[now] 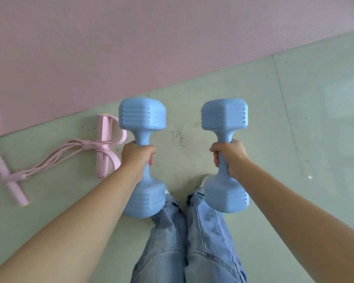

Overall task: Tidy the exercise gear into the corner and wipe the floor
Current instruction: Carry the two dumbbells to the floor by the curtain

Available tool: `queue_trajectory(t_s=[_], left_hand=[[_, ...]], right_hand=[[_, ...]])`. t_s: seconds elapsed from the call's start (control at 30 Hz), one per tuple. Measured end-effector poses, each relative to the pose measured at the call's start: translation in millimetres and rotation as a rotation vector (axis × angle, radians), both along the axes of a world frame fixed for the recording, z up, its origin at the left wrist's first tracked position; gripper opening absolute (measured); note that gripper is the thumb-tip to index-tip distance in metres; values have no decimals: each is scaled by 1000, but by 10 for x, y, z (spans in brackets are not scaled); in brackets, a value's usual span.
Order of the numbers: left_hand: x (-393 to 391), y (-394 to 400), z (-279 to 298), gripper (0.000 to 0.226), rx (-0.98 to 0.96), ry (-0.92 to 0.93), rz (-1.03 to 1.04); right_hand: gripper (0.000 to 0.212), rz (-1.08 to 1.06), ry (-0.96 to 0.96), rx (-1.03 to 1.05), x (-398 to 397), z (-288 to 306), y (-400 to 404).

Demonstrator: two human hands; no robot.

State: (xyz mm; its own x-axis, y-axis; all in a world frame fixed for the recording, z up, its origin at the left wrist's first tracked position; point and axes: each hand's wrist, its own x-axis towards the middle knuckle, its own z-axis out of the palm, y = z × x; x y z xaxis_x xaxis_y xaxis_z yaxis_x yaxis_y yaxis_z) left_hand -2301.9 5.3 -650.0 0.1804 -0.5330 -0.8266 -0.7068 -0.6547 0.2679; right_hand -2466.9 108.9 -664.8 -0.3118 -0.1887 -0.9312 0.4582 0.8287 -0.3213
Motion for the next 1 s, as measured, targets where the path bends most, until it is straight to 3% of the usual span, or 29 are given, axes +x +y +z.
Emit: queue_trajectory(t_s=[0.23,0.47,0.57,0.63,0.73,1.0], left_hand=[[-718,450,1683,22,47,43,-240],[-1574,1055,2698,30,33,-19,-694],[-1959,1381,2983,33,-48,-24,-889],[-2247,1597,3120,24,-90,-20,-973],[-2734,1907,3317,12,-135,-27,-1045],[-4318,2519,3630,19,-203,-133,-1224]], right_hand=[[28,-222,18,12,-413,1792,676],[24,-356,118,128,-879,2963,1422],[28,-337,223,200,-1091,3247,1770],[29,-317,305,253,-1252,3380,2013],[17,-300,398,287,-1559,3533,2366],[39,-188,375,325,-2916,3689,3127]])
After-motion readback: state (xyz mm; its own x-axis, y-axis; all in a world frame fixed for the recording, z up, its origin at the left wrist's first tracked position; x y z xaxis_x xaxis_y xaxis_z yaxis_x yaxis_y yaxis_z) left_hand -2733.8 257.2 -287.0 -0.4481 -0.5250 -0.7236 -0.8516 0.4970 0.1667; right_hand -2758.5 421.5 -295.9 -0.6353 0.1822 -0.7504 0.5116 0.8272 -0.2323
